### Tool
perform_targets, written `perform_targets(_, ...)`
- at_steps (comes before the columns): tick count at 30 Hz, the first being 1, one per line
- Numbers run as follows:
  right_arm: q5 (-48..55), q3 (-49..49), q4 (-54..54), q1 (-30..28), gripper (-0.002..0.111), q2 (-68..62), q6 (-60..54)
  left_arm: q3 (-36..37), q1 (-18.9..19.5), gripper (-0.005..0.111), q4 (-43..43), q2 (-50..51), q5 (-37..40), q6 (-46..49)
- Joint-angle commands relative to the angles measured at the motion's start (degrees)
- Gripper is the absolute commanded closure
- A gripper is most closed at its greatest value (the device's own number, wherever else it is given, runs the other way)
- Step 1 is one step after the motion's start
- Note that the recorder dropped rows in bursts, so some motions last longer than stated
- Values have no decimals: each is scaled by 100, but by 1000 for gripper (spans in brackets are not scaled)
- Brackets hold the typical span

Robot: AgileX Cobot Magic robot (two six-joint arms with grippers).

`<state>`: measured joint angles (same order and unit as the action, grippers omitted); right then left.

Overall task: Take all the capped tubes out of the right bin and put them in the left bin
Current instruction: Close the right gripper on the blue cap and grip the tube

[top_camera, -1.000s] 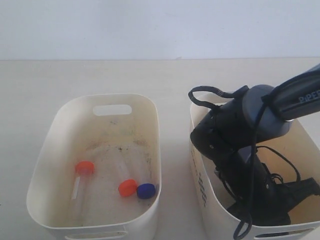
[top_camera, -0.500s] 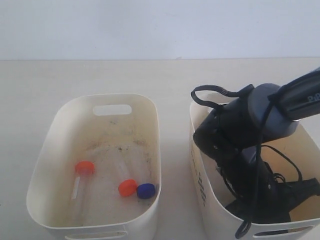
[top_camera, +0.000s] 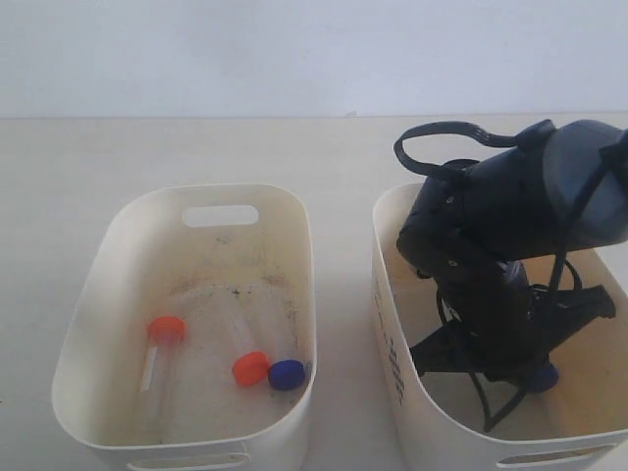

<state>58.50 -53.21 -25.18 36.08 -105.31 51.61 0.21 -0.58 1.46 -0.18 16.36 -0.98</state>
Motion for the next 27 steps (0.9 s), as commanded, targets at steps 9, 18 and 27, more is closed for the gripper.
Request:
perform_targets(9, -23, -9, -248, -20, 53, 61, 77, -21, 1, 102, -36, 18, -43, -50)
perform_targets(18, 118, -9, -272, -20, 53, 61, -2, -21, 1, 102, -36, 18, -43, -50)
perform_targets(27, 120, -9, -235, -20, 53, 61, -42, -21, 1, 102, -36, 18, -43, -50)
